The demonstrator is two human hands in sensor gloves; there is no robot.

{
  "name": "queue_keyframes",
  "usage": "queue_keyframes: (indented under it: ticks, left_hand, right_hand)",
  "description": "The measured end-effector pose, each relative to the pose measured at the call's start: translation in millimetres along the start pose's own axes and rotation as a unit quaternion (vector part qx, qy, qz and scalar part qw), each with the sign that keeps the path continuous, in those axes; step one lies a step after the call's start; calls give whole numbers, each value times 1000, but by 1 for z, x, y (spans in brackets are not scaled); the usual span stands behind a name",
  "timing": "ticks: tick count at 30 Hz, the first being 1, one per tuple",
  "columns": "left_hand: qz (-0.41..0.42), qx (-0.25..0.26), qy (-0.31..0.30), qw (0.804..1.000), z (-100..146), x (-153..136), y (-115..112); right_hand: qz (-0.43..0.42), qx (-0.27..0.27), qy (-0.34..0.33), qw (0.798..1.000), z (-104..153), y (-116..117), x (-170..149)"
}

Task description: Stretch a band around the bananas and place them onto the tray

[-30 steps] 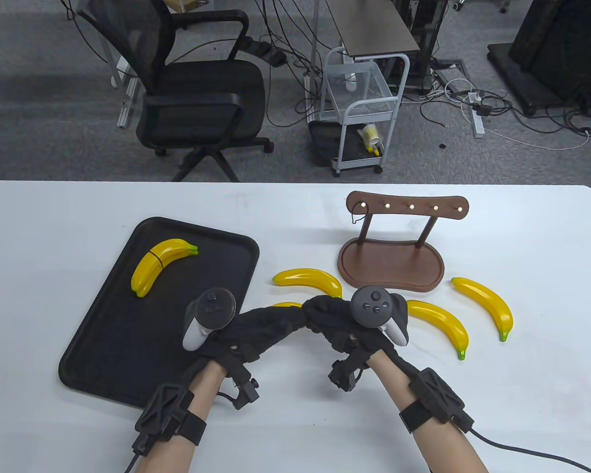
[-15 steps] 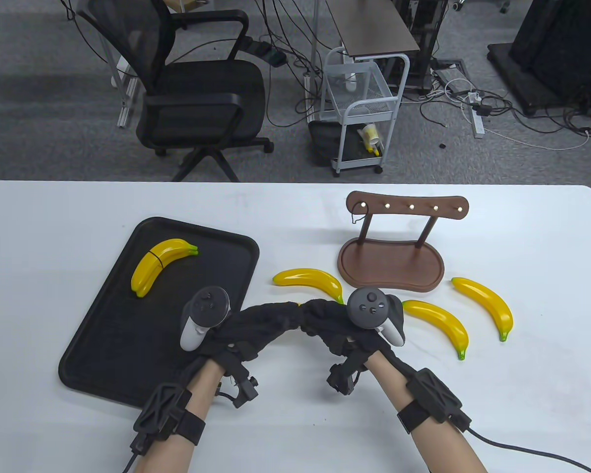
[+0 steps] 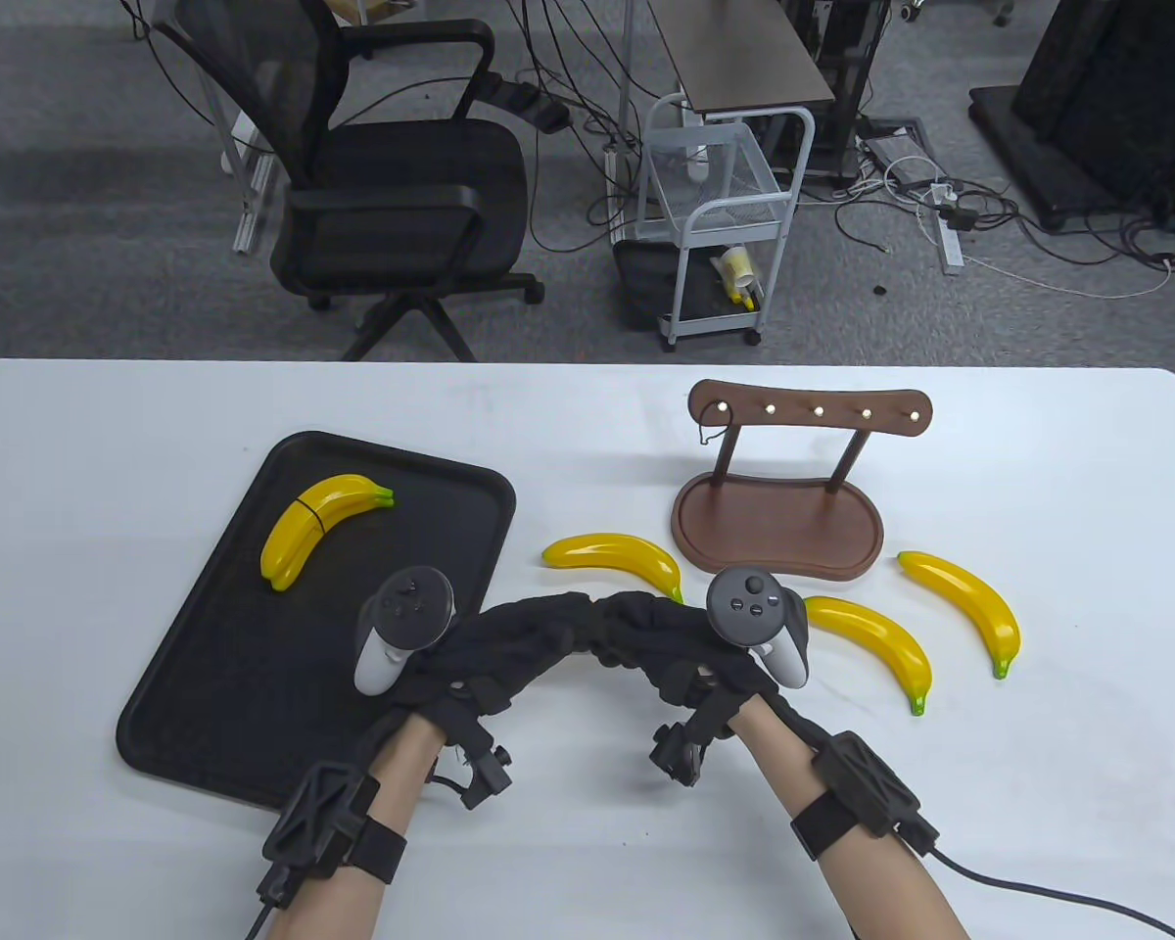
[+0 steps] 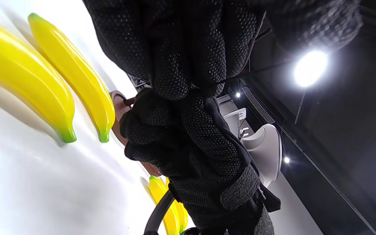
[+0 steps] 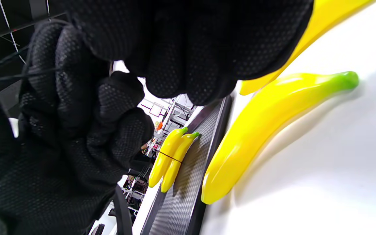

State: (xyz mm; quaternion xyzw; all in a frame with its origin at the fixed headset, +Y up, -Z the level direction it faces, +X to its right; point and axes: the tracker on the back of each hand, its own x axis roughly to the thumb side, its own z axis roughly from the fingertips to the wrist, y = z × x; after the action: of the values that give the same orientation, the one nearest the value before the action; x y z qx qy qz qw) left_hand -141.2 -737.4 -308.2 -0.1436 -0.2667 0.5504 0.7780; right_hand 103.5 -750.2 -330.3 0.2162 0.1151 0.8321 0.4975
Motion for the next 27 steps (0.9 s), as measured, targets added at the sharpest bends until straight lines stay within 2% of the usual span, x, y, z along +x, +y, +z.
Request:
queue_keyframes:
  ticks: [15, 27]
  left_hand:
    - [-98, 55, 8, 994, 14, 14, 23]
    - [-237, 99, 52, 965, 22, 4, 35]
  right_hand:
    - [115, -18, -15, 993, 0, -14, 7]
    - [267, -33, -17, 963, -22, -15, 10]
